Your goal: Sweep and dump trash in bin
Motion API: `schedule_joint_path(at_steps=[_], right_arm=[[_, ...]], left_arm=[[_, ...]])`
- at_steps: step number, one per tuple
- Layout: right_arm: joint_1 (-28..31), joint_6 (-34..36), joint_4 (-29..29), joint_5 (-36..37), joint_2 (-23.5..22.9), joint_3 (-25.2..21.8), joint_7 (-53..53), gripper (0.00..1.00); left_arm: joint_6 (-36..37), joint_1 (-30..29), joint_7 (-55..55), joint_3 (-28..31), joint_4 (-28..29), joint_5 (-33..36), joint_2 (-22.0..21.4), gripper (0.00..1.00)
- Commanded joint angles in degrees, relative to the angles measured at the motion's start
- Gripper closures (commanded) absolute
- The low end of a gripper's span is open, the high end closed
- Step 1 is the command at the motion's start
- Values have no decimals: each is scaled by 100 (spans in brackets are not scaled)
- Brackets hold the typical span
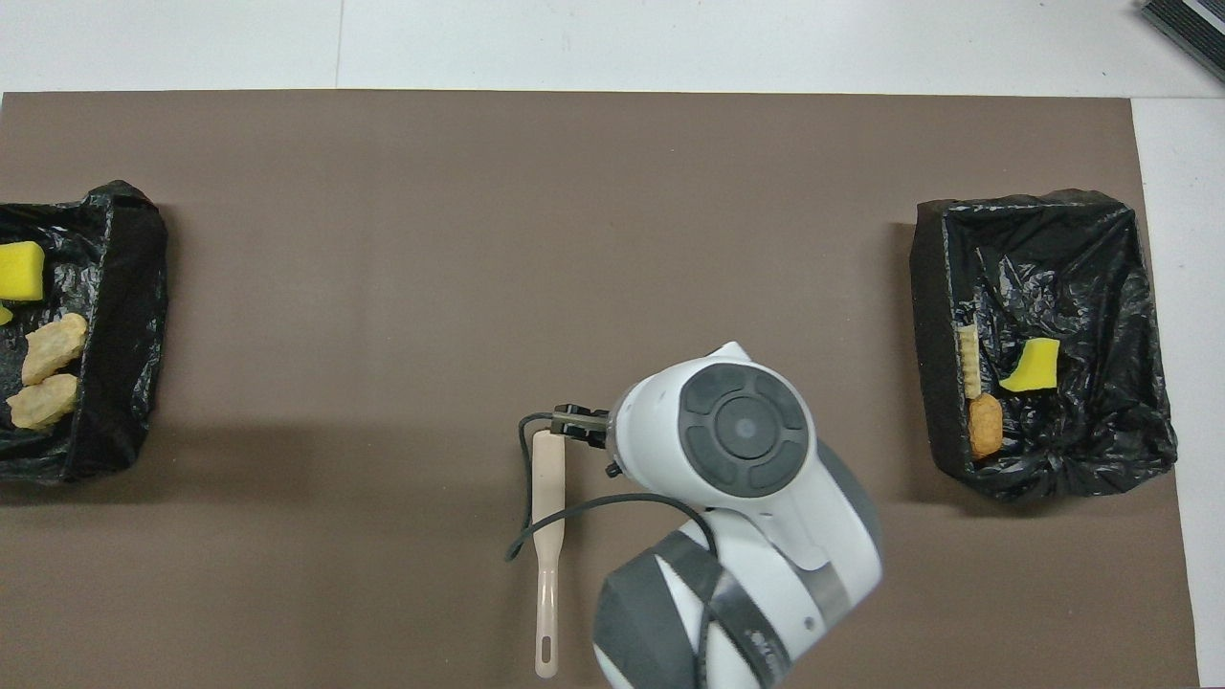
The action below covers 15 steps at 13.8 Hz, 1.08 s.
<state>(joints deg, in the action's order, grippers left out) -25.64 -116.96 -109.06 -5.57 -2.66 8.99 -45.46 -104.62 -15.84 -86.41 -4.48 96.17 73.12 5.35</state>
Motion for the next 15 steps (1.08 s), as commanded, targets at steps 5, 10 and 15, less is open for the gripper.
schedule_joint_path(at_steps=[5, 10, 15], right_arm=[[1657, 1227, 937, 503, 495, 51, 1617, 0], [2195, 1894, 1703, 925, 372, 77, 2321, 0], [2406, 2766, 2266, 979, 205, 68, 2928, 0]], left_arm=[[398, 827, 255, 17, 192, -1515, -263, 100], [713, 1214, 1256, 17, 165, -4337, -254, 100], [847, 1934, 3661, 17, 436, -6008, -140, 100]])
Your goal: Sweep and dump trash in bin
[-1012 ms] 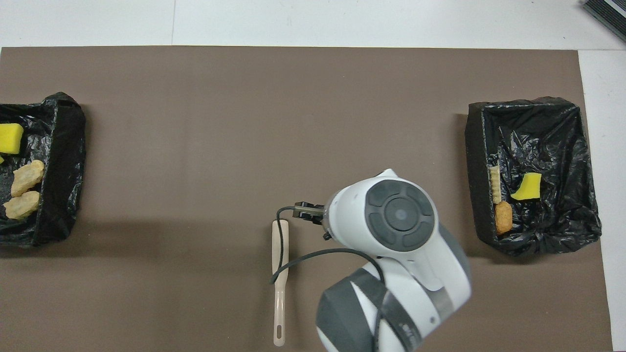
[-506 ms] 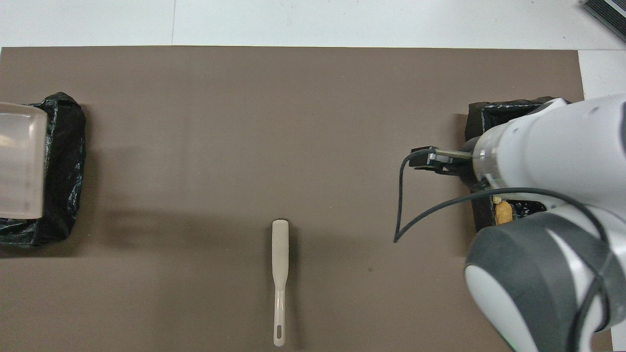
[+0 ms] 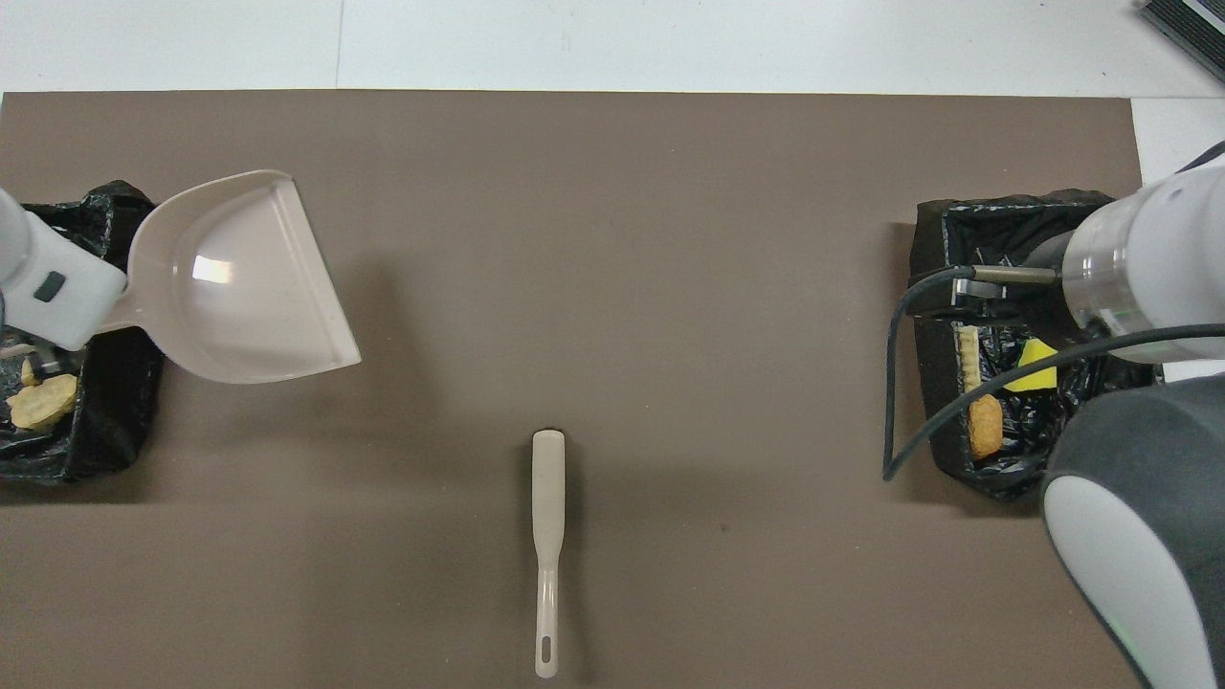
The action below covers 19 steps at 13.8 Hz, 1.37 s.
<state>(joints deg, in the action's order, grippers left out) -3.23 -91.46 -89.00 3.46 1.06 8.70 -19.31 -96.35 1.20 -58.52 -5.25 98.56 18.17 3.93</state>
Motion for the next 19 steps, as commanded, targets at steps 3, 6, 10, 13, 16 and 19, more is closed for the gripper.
schedule_joint_path(at_steps=[3, 6, 10, 13, 16, 19], right_arm=[[252, 339, 322, 85, -167, 62, 542, 0], [358, 339, 348, 6, -220, -9, 613, 0], [525, 339, 322, -65, -194, -17, 997, 0], [595, 339, 322, -65, -203, -35, 1463, 0], [805, 330, 331, -74, -220, -35, 2079, 0], [815, 348, 348, -12, -255, -26, 2080, 0]], left_arm=[[-42, 678, 2366, 95, 252, -883, 378, 100], [-454, 1127, 4325, 95, 207, -1524, 731, 100], [-622, 1916, 5786, 95, -204, -1921, 1196, 100], [-631, 2322, 6833, 95, -574, -2150, 1522, 100], [-981, 2708, 7740, 95, -759, -2265, 1786, 100], [-1210, 3041, 8389, 103, -742, -2388, 1935, 100]])
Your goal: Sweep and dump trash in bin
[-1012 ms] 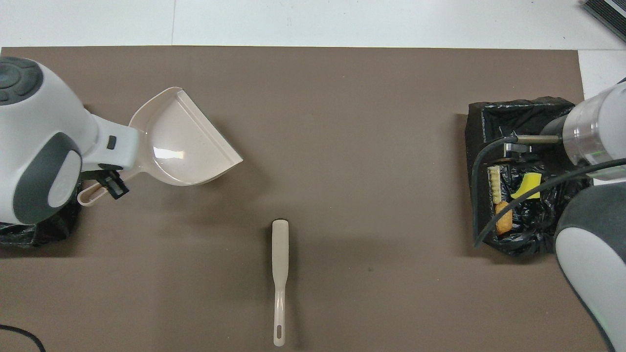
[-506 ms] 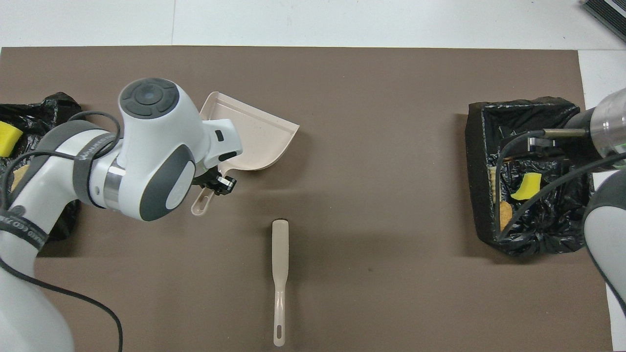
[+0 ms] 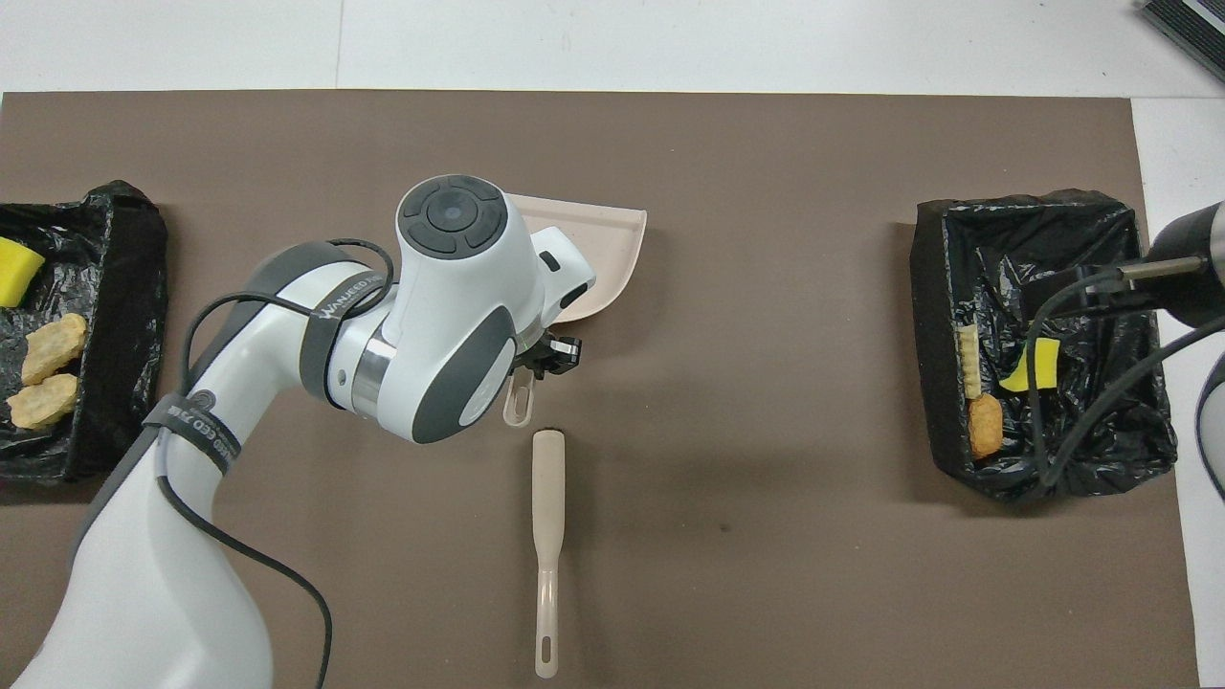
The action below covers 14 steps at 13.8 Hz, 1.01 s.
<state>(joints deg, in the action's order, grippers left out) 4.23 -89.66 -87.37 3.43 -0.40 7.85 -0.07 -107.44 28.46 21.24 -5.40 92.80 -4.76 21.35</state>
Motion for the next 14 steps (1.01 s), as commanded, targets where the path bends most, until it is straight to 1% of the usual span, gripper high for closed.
schedule_joint_path(at_steps=[1, 4, 5, 6, 9, 11, 12, 14], right_arm=[[69, 186, 185, -35, -109, 67, 157, 0], [43, 238, 176, -228, -101, 76, 157, 0], [34, 274, 115, -272, -31, 76, 166, 0], [-1, 396, 106, -273, -4, 76, 157, 0], [-54, 555, 45, -264, 84, 120, 34, 0], [-133, 555, -104, -264, 198, 120, -115, 0], [-141, 555, -114, -264, 207, 129, -142, 0], [-150, 555, -105, -264, 207, 190, -317, 0]], left_arm=[[-189, 353, 512, 118, -166, -95, 290, 100], [-216, 379, 591, 118, -131, -77, 273, 100], [-234, 362, 661, 118, -131, -77, 265, 56], [-225, 336, 645, 118, -122, -69, 247, 1], [-102, 126, 417, 276, -166, -60, 37, 0], [-15, -190, 57, 373, -210, -43, -113, 0], [12, -409, -118, 391, -288, -42, -139, 0], [12, -779, -688, 391, -272, -51, -349, 0]])
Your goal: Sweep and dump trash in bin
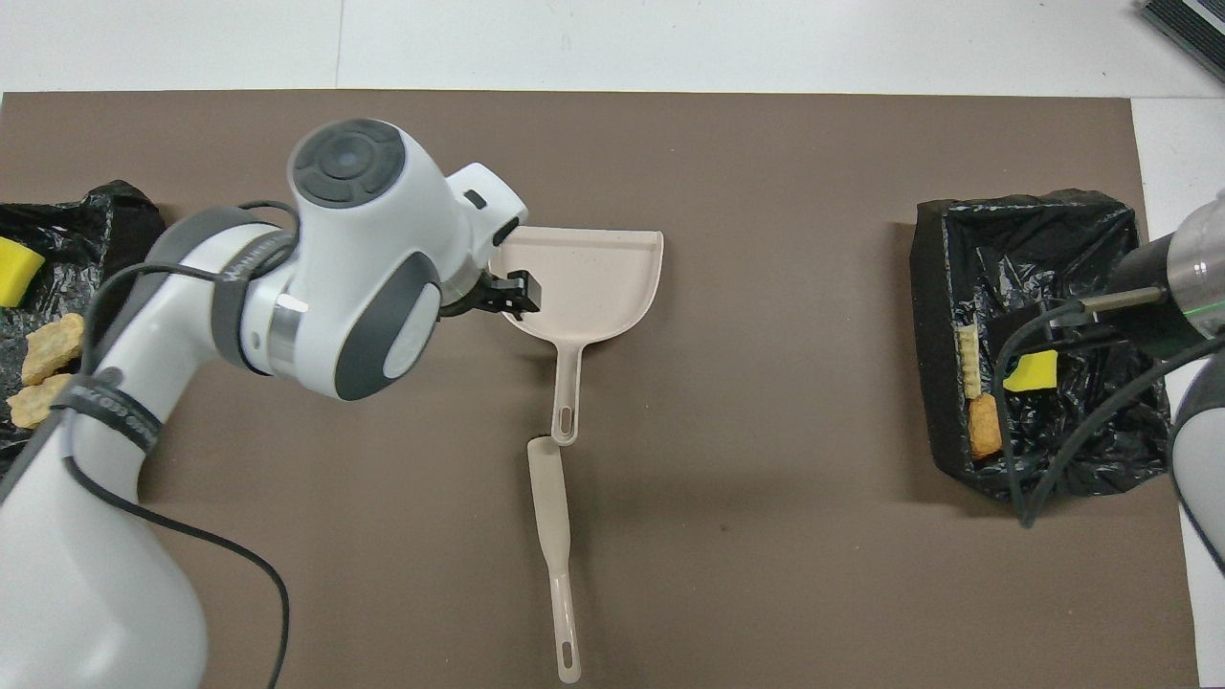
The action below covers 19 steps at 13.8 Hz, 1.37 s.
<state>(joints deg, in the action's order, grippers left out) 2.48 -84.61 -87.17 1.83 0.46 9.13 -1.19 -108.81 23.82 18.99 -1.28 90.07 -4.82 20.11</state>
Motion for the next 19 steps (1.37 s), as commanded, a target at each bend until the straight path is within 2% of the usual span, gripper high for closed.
schedule_joint_path(at_steps=[1, 6, 10, 13, 17, 19], right_arm=[[33, 41, -116, -104, 121, 98, -293, 0], [42, 40, 50, -60, 33, 89, -347, 0], [33, -38, 77, -95, -20, 98, -609, 0], [-204, -143, 68, -95, 7, 98, -1128, 0], [-204, -284, 51, -43, 7, 98, -1120, 0], [-196, -311, 51, -60, -2, 98, -1129, 0]], left_arm=[[193, -517, -701, -22, 2, -45, -314, 0], [518, -1571, -1696, -22, 19, -54, -911, 0], [896, -2188, -2240, -22, 46, -45, -1438, 0], [1380, -2198, -2530, -4, 81, 260, -1895, 0], [1687, -2198, -2787, 5, 116, 438, -2072, 0], [1706, -2198, -2725, 5, 335, 438, -2256, 0]])
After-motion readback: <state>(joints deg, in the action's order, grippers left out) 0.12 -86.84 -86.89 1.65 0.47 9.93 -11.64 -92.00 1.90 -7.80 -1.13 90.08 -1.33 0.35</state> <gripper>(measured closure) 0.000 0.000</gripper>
